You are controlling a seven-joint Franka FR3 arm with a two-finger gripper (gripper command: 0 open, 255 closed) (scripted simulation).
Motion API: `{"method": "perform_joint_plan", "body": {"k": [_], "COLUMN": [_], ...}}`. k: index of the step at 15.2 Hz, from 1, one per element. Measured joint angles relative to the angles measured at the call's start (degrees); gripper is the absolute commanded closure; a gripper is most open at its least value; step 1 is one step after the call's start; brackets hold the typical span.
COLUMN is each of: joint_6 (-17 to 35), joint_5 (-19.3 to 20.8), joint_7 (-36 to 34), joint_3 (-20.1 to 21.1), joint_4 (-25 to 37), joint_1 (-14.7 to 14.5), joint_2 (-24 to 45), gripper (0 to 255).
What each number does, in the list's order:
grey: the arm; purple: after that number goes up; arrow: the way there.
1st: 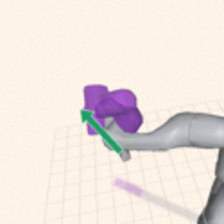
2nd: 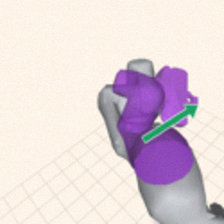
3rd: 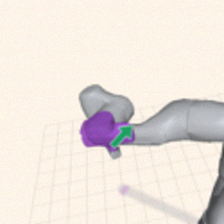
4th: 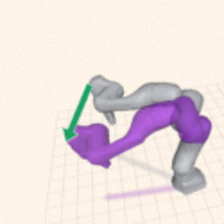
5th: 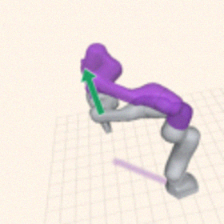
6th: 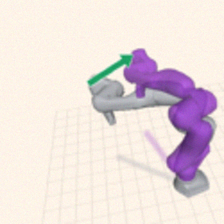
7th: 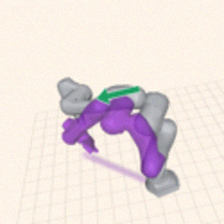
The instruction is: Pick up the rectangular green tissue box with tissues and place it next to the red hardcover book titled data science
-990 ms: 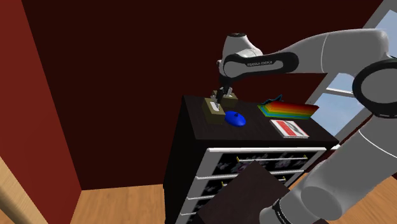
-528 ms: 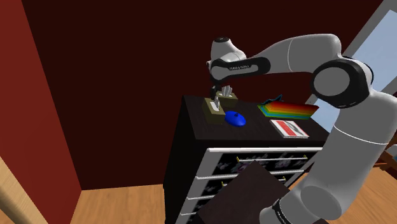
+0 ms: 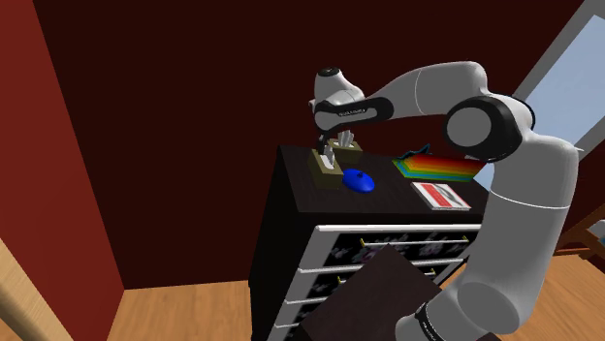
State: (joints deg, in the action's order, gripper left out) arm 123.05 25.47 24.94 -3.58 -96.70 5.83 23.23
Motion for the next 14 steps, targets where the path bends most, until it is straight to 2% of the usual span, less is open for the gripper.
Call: {"method": "perform_joint_plan", "body": {"k": [9, 10, 14], "joint_6": [1.7, 1.7, 1.7], "joint_5": [0.3, 0.3, 0.4], "joint_7": [-0.2, -0.2, -0.2], "joint_3": [-0.2, -0.2, -0.3], "joint_4": [-0.7, -0.7, -0.6], "joint_1": [0.4, 0.4, 0.4], "joint_2": [0.9, 0.9, 0.7], "gripper": [0, 255, 255]}}
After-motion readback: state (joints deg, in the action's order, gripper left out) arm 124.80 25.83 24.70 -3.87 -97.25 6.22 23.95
